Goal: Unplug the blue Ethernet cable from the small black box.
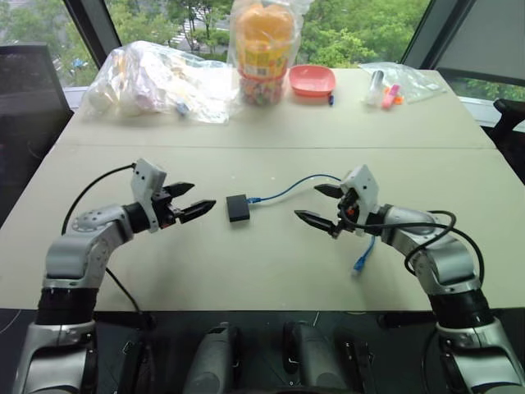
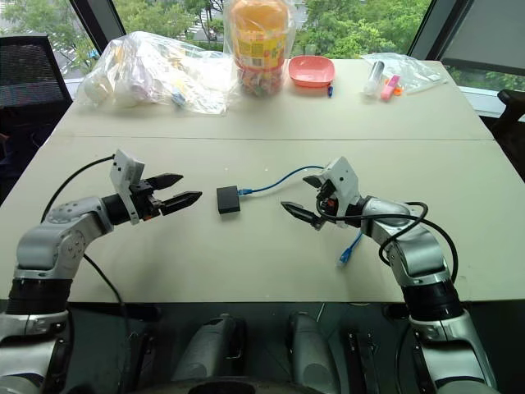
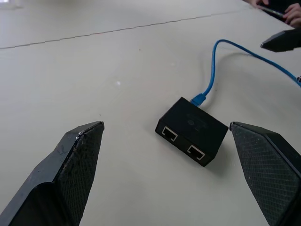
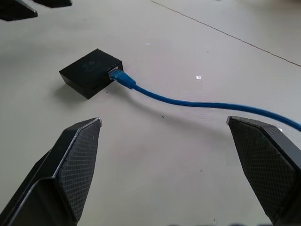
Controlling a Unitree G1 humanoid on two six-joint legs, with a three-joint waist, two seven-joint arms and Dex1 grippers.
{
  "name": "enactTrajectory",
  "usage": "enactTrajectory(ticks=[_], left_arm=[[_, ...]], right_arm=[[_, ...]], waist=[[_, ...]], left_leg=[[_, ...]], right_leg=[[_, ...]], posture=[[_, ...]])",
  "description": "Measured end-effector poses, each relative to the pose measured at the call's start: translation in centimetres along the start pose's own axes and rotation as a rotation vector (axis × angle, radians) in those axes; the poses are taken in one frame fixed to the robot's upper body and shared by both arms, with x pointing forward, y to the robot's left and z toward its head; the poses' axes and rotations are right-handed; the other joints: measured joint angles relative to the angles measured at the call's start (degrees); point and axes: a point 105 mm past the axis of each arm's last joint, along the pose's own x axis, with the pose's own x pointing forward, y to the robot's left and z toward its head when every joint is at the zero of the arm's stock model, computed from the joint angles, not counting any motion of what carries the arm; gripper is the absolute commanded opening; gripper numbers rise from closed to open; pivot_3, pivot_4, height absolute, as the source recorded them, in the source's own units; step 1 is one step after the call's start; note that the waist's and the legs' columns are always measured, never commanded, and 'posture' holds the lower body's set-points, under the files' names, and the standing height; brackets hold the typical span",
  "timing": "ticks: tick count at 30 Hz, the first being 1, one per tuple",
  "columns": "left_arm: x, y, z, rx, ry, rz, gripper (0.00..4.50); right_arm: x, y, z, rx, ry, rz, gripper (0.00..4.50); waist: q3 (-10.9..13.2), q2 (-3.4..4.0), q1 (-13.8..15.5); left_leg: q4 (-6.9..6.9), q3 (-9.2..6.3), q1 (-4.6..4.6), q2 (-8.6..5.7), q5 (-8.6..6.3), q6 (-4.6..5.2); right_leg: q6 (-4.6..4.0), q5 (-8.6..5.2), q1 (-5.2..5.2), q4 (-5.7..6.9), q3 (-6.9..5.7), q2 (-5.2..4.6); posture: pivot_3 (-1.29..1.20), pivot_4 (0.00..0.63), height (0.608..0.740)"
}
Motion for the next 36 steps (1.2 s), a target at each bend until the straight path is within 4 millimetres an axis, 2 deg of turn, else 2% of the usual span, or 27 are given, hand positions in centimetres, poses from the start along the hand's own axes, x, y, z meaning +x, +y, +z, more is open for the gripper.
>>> enactTrajectory(ticks=[2, 5, 9, 14, 15, 17, 24, 27, 31, 33, 34, 36], left_arm=[[-0.6, -0.2, -0.4, 0.028, 0.069, -0.058, 4.45], [-1.6, -0.7, -0.6, 0.059, 0.139, -0.132, 4.45], [-2.5, -0.6, -0.3, 0.077, 0.170, -0.148, 4.45], [-2.8, -1.0, -0.6, 0.070, 0.152, -0.111, 4.45], [-2.8, -1.2, -1.0, 0.056, 0.147, -0.105, 4.50], [-2.7, -1.5, -1.6, 0.035, 0.144, -0.089, 4.50], [-2.5, -1.7, -2.3, 0.025, 0.141, -0.058, 4.50], [-2.4, -0.8, -2.5, 0.018, 0.141, -0.035, 4.50], [-1.4, 1.3, -2.6, -0.017, 0.122, -0.016, 4.50], [-0.3, 2.0, -1.5, -0.091, 0.054, -0.049, 4.50], [0.6, 2.1, -0.2, -0.159, -0.014, -0.093, 4.50], [1.4, 1.9, 2.2, -0.209, -0.092, -0.181, 4.50]], right_arm=[[1.7, -1.3, 0.2, -0.040, 0.012, 0.007, 4.50], [4.4, -1.9, 0.4, -0.101, 0.026, 0.065, 4.50], [7.3, -0.9, 0.0, -0.135, 0.066, 0.210, 4.50], [9.2, 1.7, -0.6, -0.171, 0.130, 0.413, 4.50], [9.6, 1.9, -0.5, -0.183, 0.134, 0.427, 4.09], [10.1, 1.9, -0.5, -0.218, 0.149, 0.422, 3.64], [11.0, 2.7, -0.8, -0.305, 0.138, 0.428, 0.05], [11.0, 2.2, -0.5, -0.359, 0.127, 0.384, 0.05], [9.2, -1.1, 0.6, -0.559, 0.098, 0.219, 0.05], [7.9, -2.4, 1.6, -0.690, 0.059, 0.130, 0.05], [7.3, -2.8, 2.4, -0.768, 0.020, 0.083, 0.05], [6.9, -2.5, 3.8, -0.864, -0.045, 0.038, 0.05]], waist=[[0.01, 0.01, -0.65], [0.02, 0.00, -0.99], [0.04, 0.00, -1.00], [0.04, 0.00, -1.01], [0.04, 0.00, -1.13], [0.03, 0.00, -1.19], [0.03, 0.01, -1.39], [0.05, 0.05, -1.09], [0.06, 0.07, -0.55], [0.03, 0.03, -0.56], [0.03, 0.02, -0.56], [0.02, -0.02, -0.99]], left_leg=[[-0.01, 0.02, -0.07, -0.01, 0.01, 0.00], [-0.08, 0.02, -0.09, 0.00, 0.01, 0.00], [-0.10, 0.02, -0.11, 0.00, 0.02, 0.00], [-0.08, 0.04, -0.10, -0.03, 0.02, 0.00], [-0.08, 0.05, -0.08, -0.03, 0.02, 0.00], [-0.08, 0.02, -0.01, -0.02, 0.05, -0.07], [-0.21, -0.08, 0.69, 0.04, 0.11, -0.49], [-0.21, -0.12, 0.74, 0.03, 0.12, -0.60], [-0.21, -0.10, 0.57, 0.00, 0.16, -0.65], [-0.18, -0.09, 0.24, -0.03, 0.24, -0.52], [-0.16, -0.10, -0.10, -0.03, 0.28, -0.47], [-0.15, 0.03, -0.39, -0.03, 0.36, -0.52]], right_leg=[[0.00, 0.00, -0.07, 0.02, 0.01, 0.02], [0.01, 0.01, -0.13, 0.08, 0.01, 0.05], [0.05, 0.02, -0.18, 0.17, 0.00, 0.10], [0.11, 0.06, -0.13, 0.19, 0.01, 0.08], [0.09, 0.05, -0.13, 0.20, 0.02, 0.04], [0.06, 0.04, -0.10, 0.26, 0.02, 0.04], [-0.20, 0.13, 0.38, 0.30, 0.04, 0.03], [-0.29, 0.19, 0.39, 0.29, 0.04, 0.00], [-0.30, 0.20, 0.26, 0.25, 0.02, -0.05], [-0.27, 0.22, 0.02, 0.32, -0.01, -0.06], [-0.26, 0.23, -0.26, 0.33, -0.05, -0.06], [-0.01, 0.37, -0.65, 0.42, -0.03, 0.00]], posture=[[0.00, 0.150, 0.740], [0.00, 0.150, 0.740], [0.00, 0.150, 0.740], [0.00, 0.150, 0.740], [0.00, 0.150, 0.740], [0.00, 0.150, 0.740], [0.00, 0.150, 0.740], [0.00, 0.150, 0.740], [0.00, 0.150, 0.740], [0.00, 0.150, 0.740], [0.00, 0.150, 0.740], [0.00, 0.150, 0.740]])
